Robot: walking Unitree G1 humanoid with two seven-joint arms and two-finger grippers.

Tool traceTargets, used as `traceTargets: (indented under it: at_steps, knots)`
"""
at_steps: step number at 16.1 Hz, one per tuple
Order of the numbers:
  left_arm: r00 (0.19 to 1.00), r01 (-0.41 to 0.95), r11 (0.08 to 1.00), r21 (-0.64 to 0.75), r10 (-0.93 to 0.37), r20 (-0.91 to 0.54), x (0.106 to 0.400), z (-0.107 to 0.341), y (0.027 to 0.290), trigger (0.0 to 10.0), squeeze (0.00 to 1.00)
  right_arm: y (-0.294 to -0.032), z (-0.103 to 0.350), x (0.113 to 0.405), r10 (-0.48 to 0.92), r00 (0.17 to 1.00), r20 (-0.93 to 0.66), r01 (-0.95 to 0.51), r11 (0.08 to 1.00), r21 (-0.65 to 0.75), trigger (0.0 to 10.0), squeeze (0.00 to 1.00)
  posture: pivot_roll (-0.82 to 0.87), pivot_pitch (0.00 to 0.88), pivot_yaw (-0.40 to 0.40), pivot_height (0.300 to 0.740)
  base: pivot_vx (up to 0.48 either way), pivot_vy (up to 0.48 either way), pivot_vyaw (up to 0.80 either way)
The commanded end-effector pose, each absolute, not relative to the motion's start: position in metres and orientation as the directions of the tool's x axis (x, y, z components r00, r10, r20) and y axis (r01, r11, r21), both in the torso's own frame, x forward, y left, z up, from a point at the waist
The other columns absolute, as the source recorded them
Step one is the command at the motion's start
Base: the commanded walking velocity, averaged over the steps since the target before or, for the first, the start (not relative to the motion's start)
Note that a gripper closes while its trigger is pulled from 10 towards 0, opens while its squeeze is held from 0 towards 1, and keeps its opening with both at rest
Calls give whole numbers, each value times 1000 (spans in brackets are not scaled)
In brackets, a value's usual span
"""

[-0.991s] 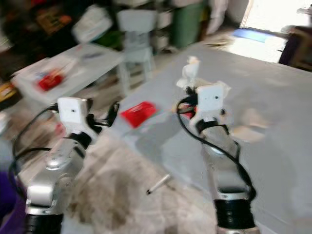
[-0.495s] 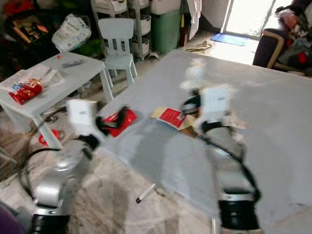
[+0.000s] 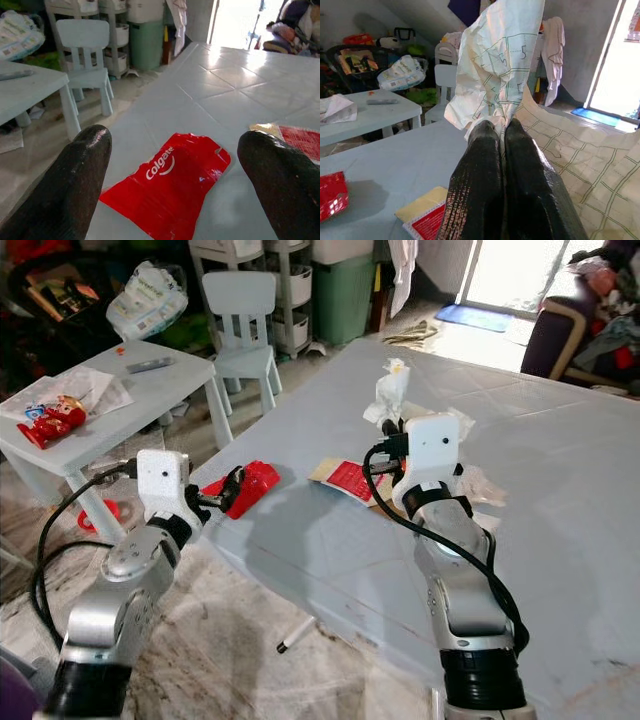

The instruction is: Picking trash to rubbish bin

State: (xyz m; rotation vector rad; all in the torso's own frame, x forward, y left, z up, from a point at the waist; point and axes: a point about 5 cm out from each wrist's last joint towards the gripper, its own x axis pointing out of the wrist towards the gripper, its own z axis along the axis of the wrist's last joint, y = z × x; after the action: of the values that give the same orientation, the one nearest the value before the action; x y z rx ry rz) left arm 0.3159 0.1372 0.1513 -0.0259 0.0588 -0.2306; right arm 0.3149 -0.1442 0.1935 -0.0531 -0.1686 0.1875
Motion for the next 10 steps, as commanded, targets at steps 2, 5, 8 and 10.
traceTargets:
  at_steps: [2,5,8,10]
  knots:
    - [968,248,969,19,-247,-52,330,154,139,10000,0,-148,201,310,188,967,173,-179,982,-66,0,0,39,84,-16,740,0,0,0]
    - [965,260,965,44,-257,-59,346,154,142,10000,0,-151,200,303,181,971,159,-173,983,-68,0,0,7,102,-14,740,0,0,0]
    - [947,314,947,72,-306,-102,359,147,139,10000,0,-158,203,296,168,975,145,-158,984,-77,0,0,-42,123,-14,740,0,0,0]
    - [932,348,932,101,-333,-142,367,142,139,10000,0,-164,207,290,155,979,135,-144,986,-87,0,0,-82,138,-17,740,0,0,0]
